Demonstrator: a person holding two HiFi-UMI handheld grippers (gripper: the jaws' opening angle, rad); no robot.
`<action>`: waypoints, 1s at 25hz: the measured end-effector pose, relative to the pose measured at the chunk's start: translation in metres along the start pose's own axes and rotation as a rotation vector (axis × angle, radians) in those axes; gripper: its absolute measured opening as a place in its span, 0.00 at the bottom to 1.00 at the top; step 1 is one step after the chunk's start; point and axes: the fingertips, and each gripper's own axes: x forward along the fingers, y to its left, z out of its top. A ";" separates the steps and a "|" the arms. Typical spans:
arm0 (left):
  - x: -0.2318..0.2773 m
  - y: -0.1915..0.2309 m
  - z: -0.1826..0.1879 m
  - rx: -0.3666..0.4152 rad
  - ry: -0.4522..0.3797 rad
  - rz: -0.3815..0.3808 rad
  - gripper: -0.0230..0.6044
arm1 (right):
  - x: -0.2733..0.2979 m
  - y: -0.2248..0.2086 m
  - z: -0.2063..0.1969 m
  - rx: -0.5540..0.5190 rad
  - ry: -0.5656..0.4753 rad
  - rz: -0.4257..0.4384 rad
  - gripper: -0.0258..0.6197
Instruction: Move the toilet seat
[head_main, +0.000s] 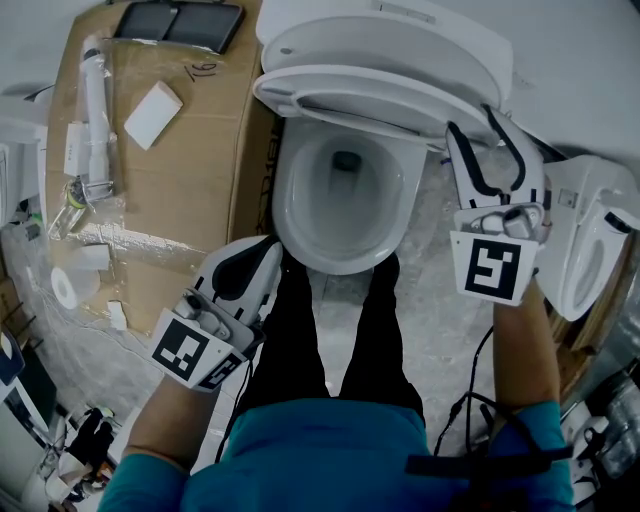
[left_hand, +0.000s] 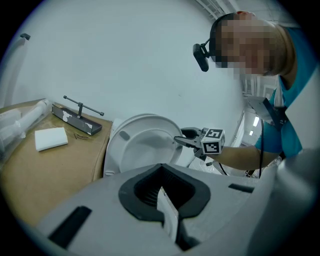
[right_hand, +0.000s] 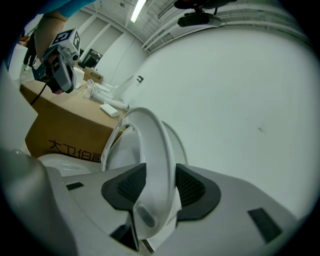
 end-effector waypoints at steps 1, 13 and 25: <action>0.000 0.001 -0.001 0.001 0.003 0.001 0.02 | 0.001 -0.001 0.000 -0.004 0.003 -0.007 0.33; 0.001 0.008 0.000 0.008 0.013 0.008 0.02 | 0.018 -0.018 -0.002 -0.003 0.013 -0.078 0.34; 0.001 0.011 0.000 0.005 0.014 0.012 0.02 | 0.033 -0.034 -0.007 -0.013 0.039 -0.112 0.34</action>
